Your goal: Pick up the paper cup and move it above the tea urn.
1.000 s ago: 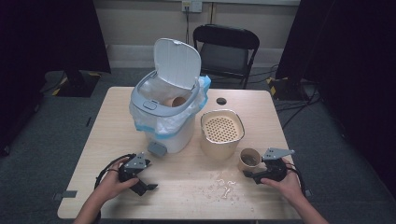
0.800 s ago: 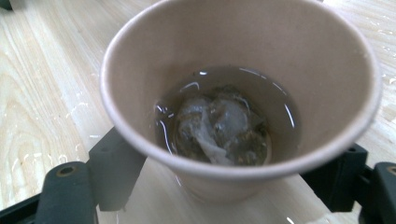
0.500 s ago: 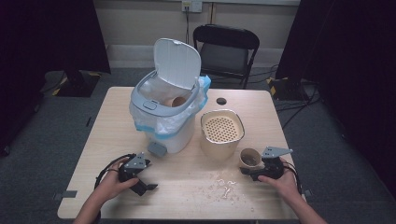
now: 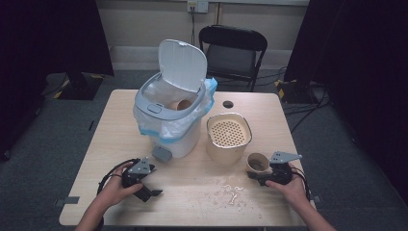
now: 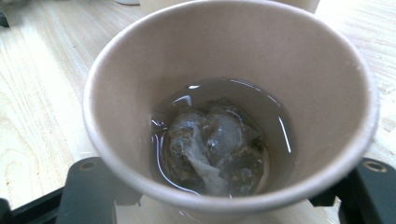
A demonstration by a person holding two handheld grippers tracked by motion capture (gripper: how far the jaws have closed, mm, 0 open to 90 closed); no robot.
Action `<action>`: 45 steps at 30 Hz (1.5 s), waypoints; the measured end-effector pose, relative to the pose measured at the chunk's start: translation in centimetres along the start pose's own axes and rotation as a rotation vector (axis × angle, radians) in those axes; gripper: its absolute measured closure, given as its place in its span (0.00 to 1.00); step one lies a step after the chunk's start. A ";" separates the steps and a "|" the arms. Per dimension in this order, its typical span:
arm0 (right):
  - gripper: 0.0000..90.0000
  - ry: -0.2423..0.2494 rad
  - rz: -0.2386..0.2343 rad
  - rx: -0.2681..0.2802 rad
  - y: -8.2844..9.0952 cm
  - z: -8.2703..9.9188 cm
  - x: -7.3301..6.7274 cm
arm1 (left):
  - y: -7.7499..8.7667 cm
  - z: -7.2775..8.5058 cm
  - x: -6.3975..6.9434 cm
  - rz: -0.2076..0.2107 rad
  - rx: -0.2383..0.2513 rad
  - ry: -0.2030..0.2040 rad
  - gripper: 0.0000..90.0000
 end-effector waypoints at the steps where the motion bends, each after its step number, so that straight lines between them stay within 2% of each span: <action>1: 0.35 0.001 0.001 0.000 0.0 0.0 0.0 | 0.0 0.0 0.0 0.000 0.000 0.000 0.00; 5: 0.36 0.005 0.006 -0.003 0.2 0.0 0.1 | 0.0 0.0 0.0 0.000 0.001 0.001 0.00; 12: 0.37 0.040 0.020 -0.042 0.7 -0.2 0.3 | 0.0 0.0 0.0 0.002 0.002 -0.001 0.00; 24: 0.38 0.079 0.053 -0.061 2.3 -2.1 1.6 | 0.0 0.0 0.0 0.003 0.005 -0.001 0.00; 30: 0.39 0.083 0.060 -0.078 2.5 -2.9 2.2 | 0.0 0.0 0.0 0.003 0.007 0.004 0.00; 39: 0.39 0.096 0.072 -0.076 2.5 -4.1 3.0 | 0.0 0.0 0.0 0.003 0.007 0.003 0.00; 45: 0.39 0.085 0.080 -0.067 2.4 -4.7 3.8 | 0.0 0.0 0.0 0.004 0.007 0.003 0.00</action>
Point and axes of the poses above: each handheld gripper's, and its own axes: y roughly backward along the jaws, z roughly out of its underside, x roughly to its right, the point moved 4 cm from there along -y, roughly forward along the jaws, and after that the axes turned 2 degrees about z, right-handed, at the moved point
